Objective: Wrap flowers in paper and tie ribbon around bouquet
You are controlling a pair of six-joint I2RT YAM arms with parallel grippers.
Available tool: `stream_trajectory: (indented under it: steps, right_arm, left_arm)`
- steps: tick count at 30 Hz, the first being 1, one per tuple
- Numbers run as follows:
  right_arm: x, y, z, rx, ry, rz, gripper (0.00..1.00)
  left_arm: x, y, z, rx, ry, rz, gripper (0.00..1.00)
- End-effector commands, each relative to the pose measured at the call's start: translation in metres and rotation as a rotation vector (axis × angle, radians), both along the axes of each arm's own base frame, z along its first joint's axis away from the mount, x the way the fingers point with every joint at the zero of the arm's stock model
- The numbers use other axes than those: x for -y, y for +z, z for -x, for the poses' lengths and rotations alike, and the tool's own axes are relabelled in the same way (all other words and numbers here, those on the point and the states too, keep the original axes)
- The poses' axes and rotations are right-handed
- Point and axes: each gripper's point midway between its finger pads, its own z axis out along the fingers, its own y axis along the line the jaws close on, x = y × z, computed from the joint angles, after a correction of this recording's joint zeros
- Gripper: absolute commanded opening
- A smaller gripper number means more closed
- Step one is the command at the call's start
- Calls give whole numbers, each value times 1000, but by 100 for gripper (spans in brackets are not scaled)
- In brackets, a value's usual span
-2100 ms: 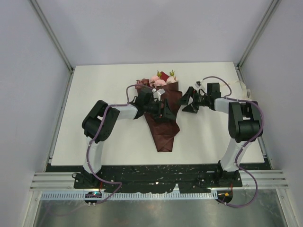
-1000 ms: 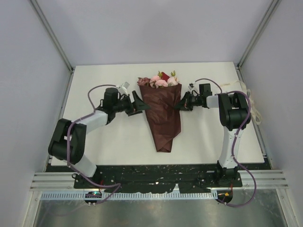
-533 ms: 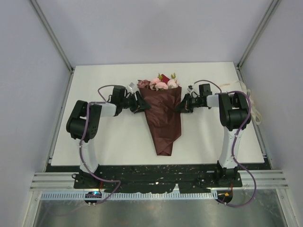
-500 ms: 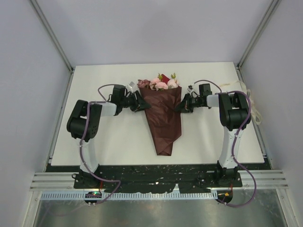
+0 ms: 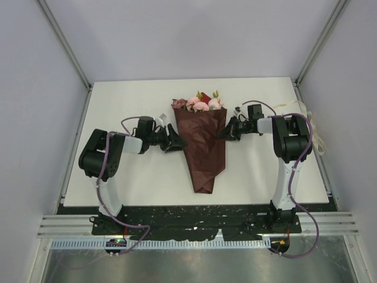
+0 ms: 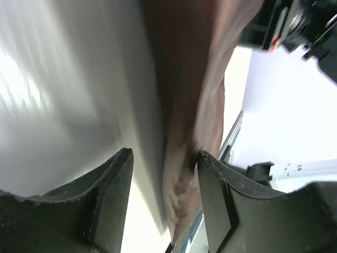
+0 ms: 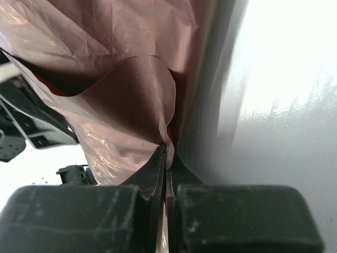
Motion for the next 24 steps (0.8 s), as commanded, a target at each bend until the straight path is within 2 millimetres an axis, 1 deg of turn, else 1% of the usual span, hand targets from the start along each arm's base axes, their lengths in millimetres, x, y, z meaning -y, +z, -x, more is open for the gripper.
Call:
stream_trajectory:
  steps: [1,3,4,5,6,7,10,13,14,15,16,17,19,20,22,24]
  right_arm:
    - [4,-6,-6,24,-42,46,6]
    - [4,-5,-5,25,-43,47,6]
    - [4,-6,-4,21,-45,48,6]
    - [4,-6,-3,22,-45,49,6]
    - [3,-8,-2,17,-42,49,6]
    - [4,-8,-2,17,-45,50,6]
    - [4,-9,-2,20,-46,53,6]
    - [3,-6,-3,11,-53,45,6]
    - [2,-3,-8,38,-56,36,6]
    - [2,-2,-10,42,-61,30,6]
    - [1,-1,-10,43,-63,29,6]
    - [1,0,-12,43,-70,25,6]
    - [1,0,-12,37,-80,19,6]
    - [1,-1,-12,40,-83,19,6]
    - [1,0,-12,38,-91,17,6]
    - [1,1,-12,37,-98,17,6]
  left_arm:
    - [12,3,32,-5,-58,50,55]
    - [19,6,31,15,-63,75,55]
    - [24,8,30,27,-73,83,51]
    - [27,9,28,36,-81,89,41]
    - [29,11,25,51,-84,98,23]
    - [30,13,22,62,-78,108,1]
    - [24,17,14,72,-65,99,0]
    - [11,26,8,116,-68,75,0]
    - [9,29,9,141,-76,67,11]
    - [10,33,15,155,-113,67,36]
    - [12,33,25,132,-140,62,47]
    - [16,32,37,100,-165,65,54]
    - [22,26,62,45,-197,69,60]
    - [26,24,72,19,-201,79,62]
    - [33,15,93,-33,-222,88,63]
    - [36,4,105,-68,-222,92,62]
